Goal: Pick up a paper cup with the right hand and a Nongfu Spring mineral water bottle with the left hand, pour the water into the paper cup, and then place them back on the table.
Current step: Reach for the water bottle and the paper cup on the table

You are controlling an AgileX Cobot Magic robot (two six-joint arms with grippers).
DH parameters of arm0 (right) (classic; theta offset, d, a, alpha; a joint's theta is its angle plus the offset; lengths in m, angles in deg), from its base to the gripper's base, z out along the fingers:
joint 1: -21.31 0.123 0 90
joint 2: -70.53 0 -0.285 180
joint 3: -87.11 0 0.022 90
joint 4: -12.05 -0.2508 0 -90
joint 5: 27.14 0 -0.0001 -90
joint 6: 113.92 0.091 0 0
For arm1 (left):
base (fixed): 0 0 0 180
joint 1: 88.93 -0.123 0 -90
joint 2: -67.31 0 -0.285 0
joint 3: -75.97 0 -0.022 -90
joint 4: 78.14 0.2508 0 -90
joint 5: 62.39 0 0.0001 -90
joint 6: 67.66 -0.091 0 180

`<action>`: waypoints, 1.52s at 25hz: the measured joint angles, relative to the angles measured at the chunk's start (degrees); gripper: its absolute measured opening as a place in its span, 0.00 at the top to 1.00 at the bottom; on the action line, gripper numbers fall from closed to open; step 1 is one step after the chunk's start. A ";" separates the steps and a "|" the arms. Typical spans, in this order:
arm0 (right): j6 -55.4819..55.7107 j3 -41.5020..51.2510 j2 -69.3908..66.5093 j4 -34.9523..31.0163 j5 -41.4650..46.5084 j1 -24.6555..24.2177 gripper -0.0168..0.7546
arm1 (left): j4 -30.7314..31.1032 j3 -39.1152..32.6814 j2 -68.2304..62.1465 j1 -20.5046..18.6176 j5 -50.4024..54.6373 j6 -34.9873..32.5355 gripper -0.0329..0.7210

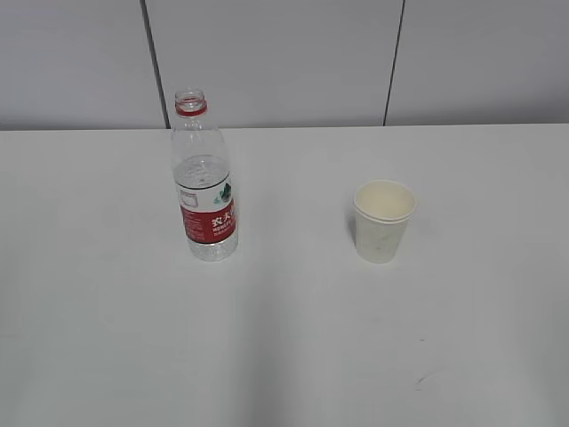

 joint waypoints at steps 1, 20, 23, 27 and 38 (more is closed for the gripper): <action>0.00 0.00 0.00 0.00 0.00 0.00 0.22 | 0.12 0.00 0.00 0.00 0.00 0.00 0.64; 0.00 0.00 0.00 0.00 0.00 0.00 0.22 | 0.20 0.00 0.00 0.00 -0.16 0.00 0.63; 0.00 0.00 0.00 0.00 0.00 0.00 0.22 | 0.20 0.00 0.00 0.00 -0.16 0.00 0.53; 0.00 0.00 0.00 0.00 0.00 0.00 0.22 | 0.20 0.00 0.00 0.00 -0.16 0.00 0.24; 0.00 0.00 0.00 0.00 0.00 0.00 0.22 | -0.22 0.00 0.00 0.00 -0.34 0.00 0.18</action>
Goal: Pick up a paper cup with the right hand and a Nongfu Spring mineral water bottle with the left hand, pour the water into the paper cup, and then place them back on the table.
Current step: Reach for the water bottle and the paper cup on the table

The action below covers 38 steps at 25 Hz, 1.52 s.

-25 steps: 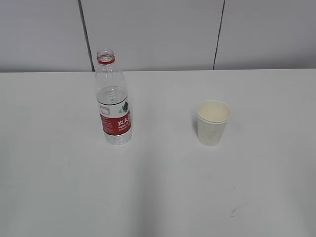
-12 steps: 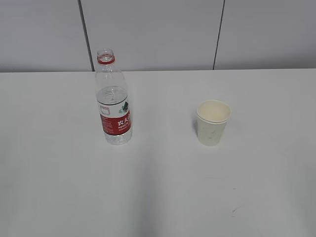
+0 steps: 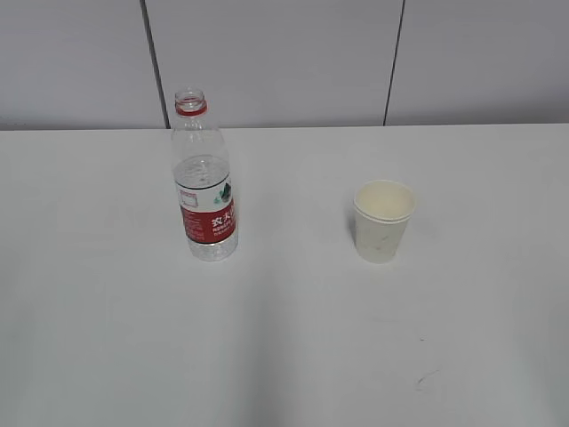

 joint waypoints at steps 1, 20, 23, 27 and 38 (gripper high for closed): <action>0.00 0.00 0.00 0.00 0.00 0.00 0.22 | -0.01 0.00 0.00 0.00 0.00 0.00 0.18; -0.23 3.72 -1.06 0.00 -23.58 0.00 0.22 | -0.74 0.27 0.00 0.00 -9.50 0.00 0.20; -1.73 7.09 -4.19 0.00 -27.44 0.00 0.22 | -2.22 -3.11 0.00 0.05 -19.49 0.00 0.20; -3.64 10.69 -8.10 0.00 -34.63 0.00 0.22 | -2.22 -8.50 0.00 0.05 -29.70 0.00 0.20; -4.30 16.90 -20.88 0.00 -59.61 0.00 0.22 | -2.54 -13.18 -9.17 0.05 -46.94 0.00 0.22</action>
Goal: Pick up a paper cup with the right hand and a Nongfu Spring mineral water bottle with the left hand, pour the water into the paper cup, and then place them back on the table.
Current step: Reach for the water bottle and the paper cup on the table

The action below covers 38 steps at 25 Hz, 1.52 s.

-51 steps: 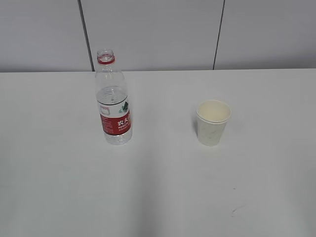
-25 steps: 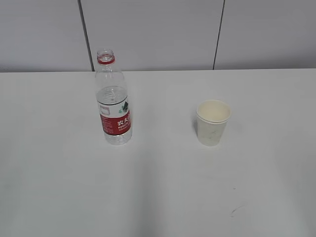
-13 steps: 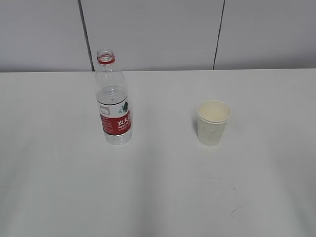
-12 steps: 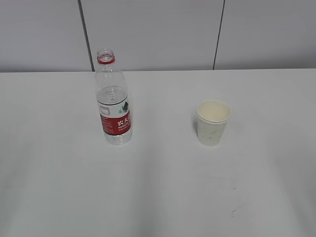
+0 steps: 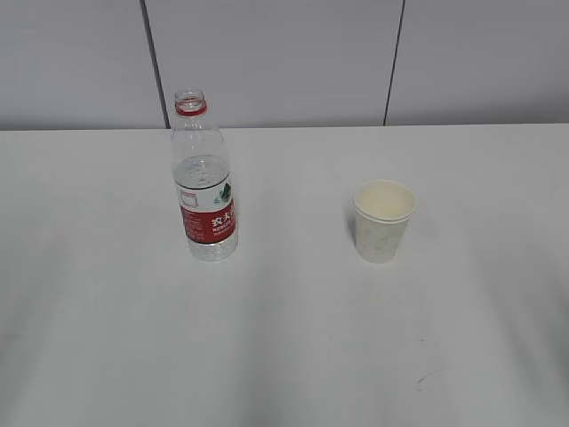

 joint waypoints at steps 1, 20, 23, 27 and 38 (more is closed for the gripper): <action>0.00 0.24 -1.56 0.00 -1.98 0.00 0.22 | -0.30 0.00 -1.29 0.04 -1.20 0.00 0.22; -0.10 0.37 -17.29 0.00 -13.63 0.00 0.22 | -3.59 -2.19 -26.46 1.92 -21.69 0.00 0.23; -0.10 0.37 -19.96 0.00 -16.74 0.00 0.22 | -4.01 -2.19 -28.75 1.92 -23.42 0.00 0.25; -0.10 0.37 -23.47 0.73 -20.59 0.00 0.22 | -4.08 -2.19 -30.61 2.54 -25.06 0.00 0.25; 4.58 -0.21 -35.33 12.39 -32.34 0.00 0.22 | -4.10 -2.19 -41.83 11.15 -35.20 0.06 0.25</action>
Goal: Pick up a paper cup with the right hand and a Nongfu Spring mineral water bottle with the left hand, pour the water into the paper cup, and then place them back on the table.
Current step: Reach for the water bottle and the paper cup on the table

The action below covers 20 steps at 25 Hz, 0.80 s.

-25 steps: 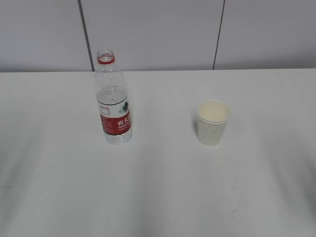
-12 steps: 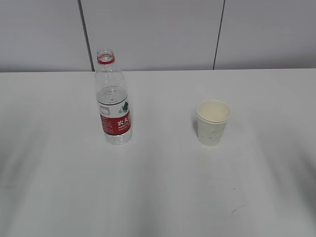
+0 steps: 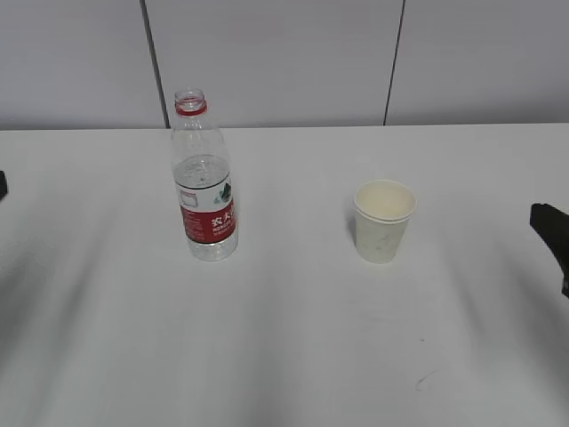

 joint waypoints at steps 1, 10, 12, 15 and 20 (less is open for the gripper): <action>0.81 -0.29 -1.70 0.96 -1.31 0.00 0.22 | 0.00 0.00 -2.04 0.73 -0.29 0.00 0.25; 6.47 -1.59 -18.63 10.03 -16.71 0.00 0.22 | 2.12 0.00 -19.53 4.60 -14.16 0.00 0.26; 6.57 -1.83 -22.76 10.55 -20.05 0.00 0.22 | 2.76 0.00 -23.29 4.96 -17.91 0.00 0.26; 5.94 -1.83 -28.57 10.76 -24.68 0.00 0.22 | 3.98 0.23 -28.61 5.08 -22.80 0.05 0.26; 3.05 -2.03 -38.60 10.87 -34.27 0.00 0.22 | 8.18 0.47 -37.06 5.08 -34.14 0.11 0.26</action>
